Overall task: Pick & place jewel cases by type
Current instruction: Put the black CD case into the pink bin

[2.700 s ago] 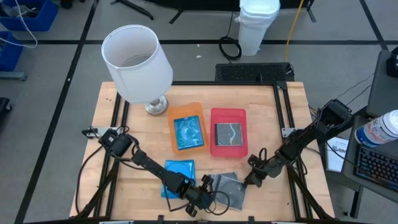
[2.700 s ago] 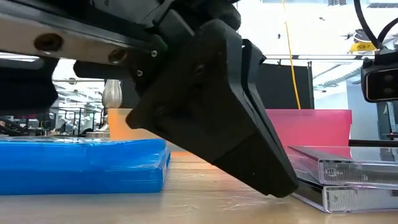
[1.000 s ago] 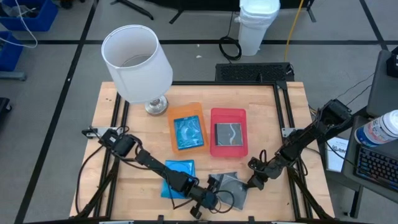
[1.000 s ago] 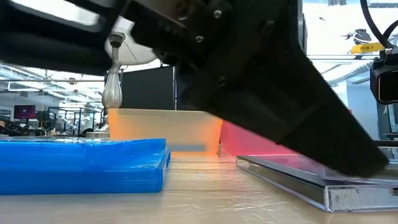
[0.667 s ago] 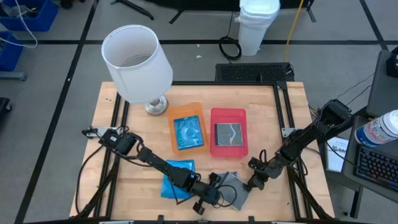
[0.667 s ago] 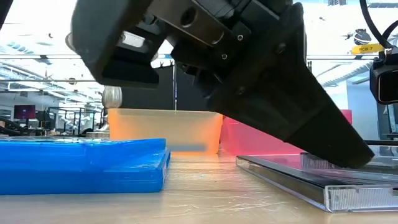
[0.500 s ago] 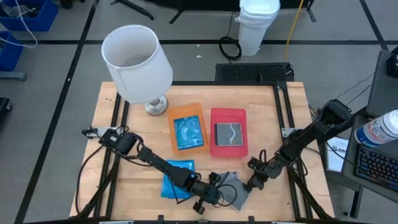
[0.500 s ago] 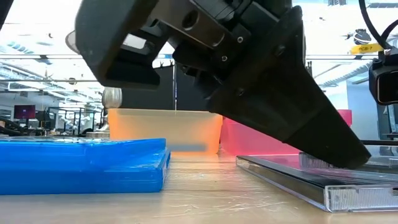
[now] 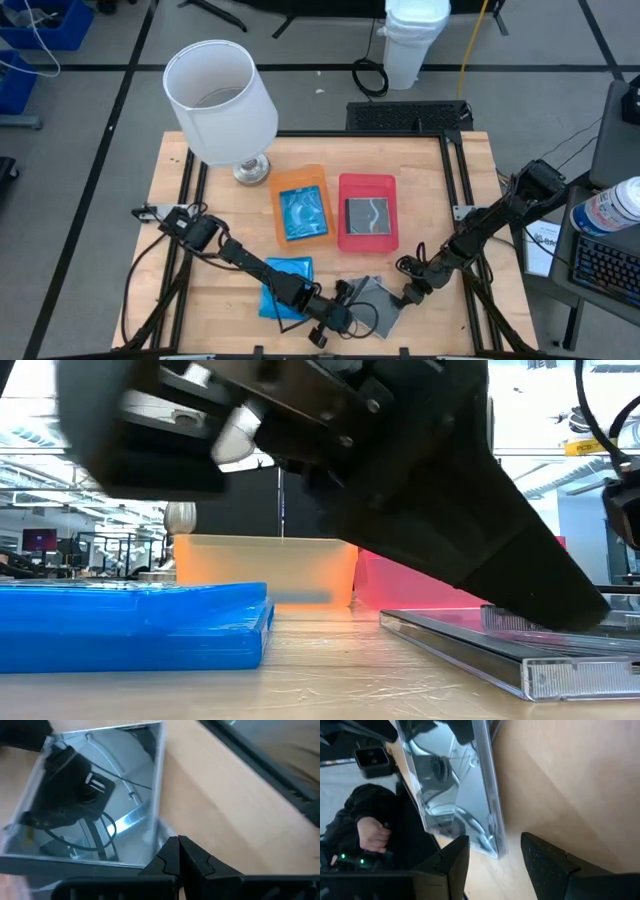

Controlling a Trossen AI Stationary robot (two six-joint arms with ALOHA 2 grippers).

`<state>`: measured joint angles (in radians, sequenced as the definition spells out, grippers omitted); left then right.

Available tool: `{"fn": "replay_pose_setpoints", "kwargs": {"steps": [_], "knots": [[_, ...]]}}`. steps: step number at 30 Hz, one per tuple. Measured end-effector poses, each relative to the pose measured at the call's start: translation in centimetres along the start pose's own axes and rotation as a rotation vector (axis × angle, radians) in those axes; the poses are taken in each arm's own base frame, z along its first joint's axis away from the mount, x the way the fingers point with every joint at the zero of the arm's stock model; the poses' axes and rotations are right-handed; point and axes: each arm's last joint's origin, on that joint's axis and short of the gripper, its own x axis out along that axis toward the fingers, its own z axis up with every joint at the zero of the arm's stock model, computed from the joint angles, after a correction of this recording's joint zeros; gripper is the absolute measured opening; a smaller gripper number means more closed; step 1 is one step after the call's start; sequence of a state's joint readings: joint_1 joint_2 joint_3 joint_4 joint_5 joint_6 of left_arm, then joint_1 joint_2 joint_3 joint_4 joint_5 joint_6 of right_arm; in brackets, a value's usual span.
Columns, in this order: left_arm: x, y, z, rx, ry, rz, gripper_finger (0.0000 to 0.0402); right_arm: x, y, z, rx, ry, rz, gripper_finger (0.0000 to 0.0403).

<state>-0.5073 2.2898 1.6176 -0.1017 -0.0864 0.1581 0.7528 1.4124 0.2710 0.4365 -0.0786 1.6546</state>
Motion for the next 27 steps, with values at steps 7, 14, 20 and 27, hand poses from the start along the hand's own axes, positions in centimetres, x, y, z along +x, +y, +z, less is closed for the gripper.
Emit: {"fn": "replay_pose_setpoints", "kwargs": {"steps": [7,14,20,27], "knots": [[-0.4,-1.9,1.0,0.031,-0.033,-0.032,0.0016,0.0,0.3,-0.5,-0.013,-0.021,0.036,0.0171],[-0.7,-1.4,1.9,0.024,-0.061,-0.015,0.0006,0.0,0.3,-0.4,-0.032,-0.066,0.043,0.0171],[-0.5,-0.3,1.5,-0.005,-0.032,-0.009,0.0004,0.0,0.4,-0.4,-0.046,-0.075,0.05,0.0171],[0.3,0.2,1.0,-0.013,-0.042,-0.039,0.0005,0.0,0.6,-0.4,-0.07,-0.099,0.068,0.0171]]}}
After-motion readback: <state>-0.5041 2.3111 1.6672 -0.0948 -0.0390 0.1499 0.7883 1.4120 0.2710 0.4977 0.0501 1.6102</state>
